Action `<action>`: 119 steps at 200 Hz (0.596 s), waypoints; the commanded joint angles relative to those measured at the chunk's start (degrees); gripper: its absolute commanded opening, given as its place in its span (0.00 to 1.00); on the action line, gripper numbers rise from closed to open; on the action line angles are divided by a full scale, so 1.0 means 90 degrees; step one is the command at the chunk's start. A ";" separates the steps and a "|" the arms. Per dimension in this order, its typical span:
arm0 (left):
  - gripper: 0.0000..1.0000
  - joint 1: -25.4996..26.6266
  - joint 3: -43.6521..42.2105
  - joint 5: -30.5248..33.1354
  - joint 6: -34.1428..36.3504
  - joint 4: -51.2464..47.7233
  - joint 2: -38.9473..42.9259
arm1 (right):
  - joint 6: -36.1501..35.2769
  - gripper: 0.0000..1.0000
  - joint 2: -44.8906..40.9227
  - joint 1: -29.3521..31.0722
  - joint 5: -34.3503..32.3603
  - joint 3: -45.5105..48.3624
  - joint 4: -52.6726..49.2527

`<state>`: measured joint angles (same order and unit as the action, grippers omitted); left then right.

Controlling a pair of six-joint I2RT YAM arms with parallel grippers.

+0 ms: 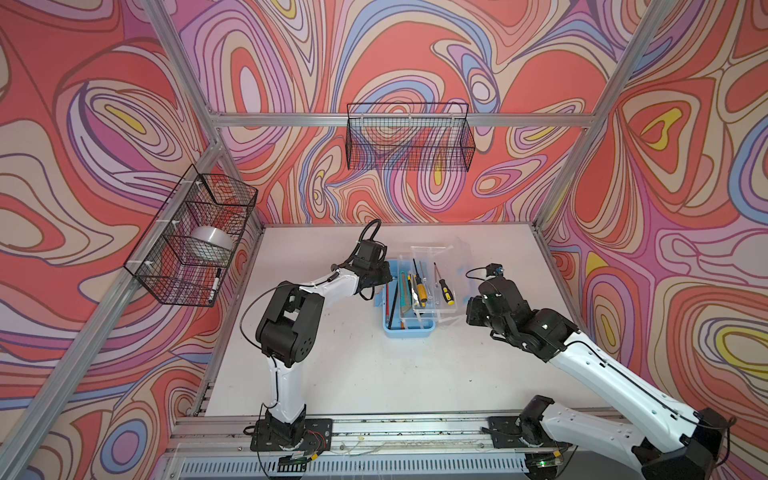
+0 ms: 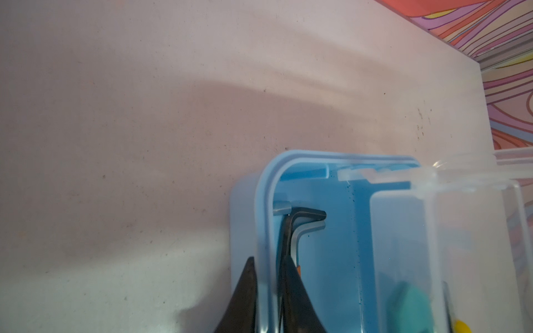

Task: Pack the tool kit
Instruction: 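Swing the clear lid over the box and press it down with the right gripper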

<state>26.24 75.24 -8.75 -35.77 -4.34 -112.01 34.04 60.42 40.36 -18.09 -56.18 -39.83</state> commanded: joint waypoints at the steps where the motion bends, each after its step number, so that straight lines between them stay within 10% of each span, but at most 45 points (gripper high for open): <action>1: 0.17 0.0358 0.0112 -0.1012 -0.0013 0.0235 0.0179 | -0.0211 0.00 0.0600 0.0782 0.1073 -0.0252 0.1023; 119: 0.16 0.0356 -0.0557 -0.0788 -0.0212 0.0444 0.0774 | -0.0228 0.00 0.1658 0.1603 0.1030 -0.0949 0.1410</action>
<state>29.10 72.07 -15.59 -36.62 -2.15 -108.36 32.21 76.29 54.46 -7.75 -62.87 -27.64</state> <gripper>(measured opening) 0.165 0.047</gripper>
